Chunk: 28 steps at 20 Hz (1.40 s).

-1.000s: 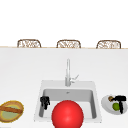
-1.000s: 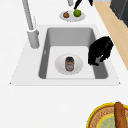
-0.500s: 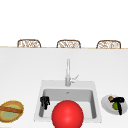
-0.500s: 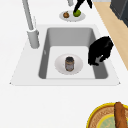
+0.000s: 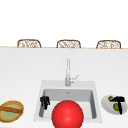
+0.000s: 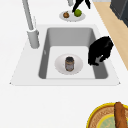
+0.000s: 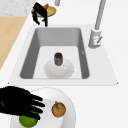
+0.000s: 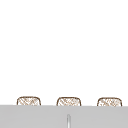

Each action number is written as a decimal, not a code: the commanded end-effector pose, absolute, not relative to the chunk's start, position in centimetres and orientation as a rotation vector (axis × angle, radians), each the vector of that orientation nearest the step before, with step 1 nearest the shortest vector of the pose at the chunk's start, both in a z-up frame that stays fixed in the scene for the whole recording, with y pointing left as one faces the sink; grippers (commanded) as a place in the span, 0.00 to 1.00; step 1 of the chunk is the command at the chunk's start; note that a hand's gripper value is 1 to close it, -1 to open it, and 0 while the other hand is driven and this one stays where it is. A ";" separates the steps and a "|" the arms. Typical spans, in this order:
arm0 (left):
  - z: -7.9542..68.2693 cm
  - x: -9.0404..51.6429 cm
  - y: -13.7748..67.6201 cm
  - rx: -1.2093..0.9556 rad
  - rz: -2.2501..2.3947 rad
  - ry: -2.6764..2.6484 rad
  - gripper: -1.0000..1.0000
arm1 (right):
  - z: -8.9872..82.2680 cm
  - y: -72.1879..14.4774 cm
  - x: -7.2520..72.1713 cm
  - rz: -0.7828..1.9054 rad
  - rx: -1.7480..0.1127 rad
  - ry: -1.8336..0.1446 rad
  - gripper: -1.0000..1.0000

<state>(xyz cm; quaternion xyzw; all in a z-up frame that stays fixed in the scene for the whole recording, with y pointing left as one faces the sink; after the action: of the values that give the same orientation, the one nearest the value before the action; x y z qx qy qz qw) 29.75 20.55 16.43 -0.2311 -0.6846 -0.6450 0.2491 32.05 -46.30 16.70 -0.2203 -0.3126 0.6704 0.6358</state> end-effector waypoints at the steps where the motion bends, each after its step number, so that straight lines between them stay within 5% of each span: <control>1: 16.4 29.7 20.5 -0.629 -1.757 -1.865 0.50 | 15.5 -46.3 33.0 1.568 -0.536 -0.676 0.00; 19: 16.4 29.7 20.5 -0.629 -1.757 -1.865 0.50 | 10.5 -48.1 35.9 1.577 -0.508 -0.686 0.00; 20: 16.4 29.7 20.5 -0.629 -1.757 -1.865 0.50 | 10.1 -48.0 35.8 1.579 -0.519 -0.679 1.00; 28: 16.4 29.7 20.5 -0.629 -1.757 -1.865 0.50 | 11.0 -47.7 36.1 1.490 -0.727 -0.934 1.00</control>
<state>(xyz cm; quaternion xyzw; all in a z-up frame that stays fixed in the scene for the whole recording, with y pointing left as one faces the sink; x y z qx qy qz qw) 29.75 20.55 16.43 -0.2311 -0.6846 -0.6450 0.2491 36.74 -47.86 11.25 -0.2978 -0.4063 0.6355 0.5852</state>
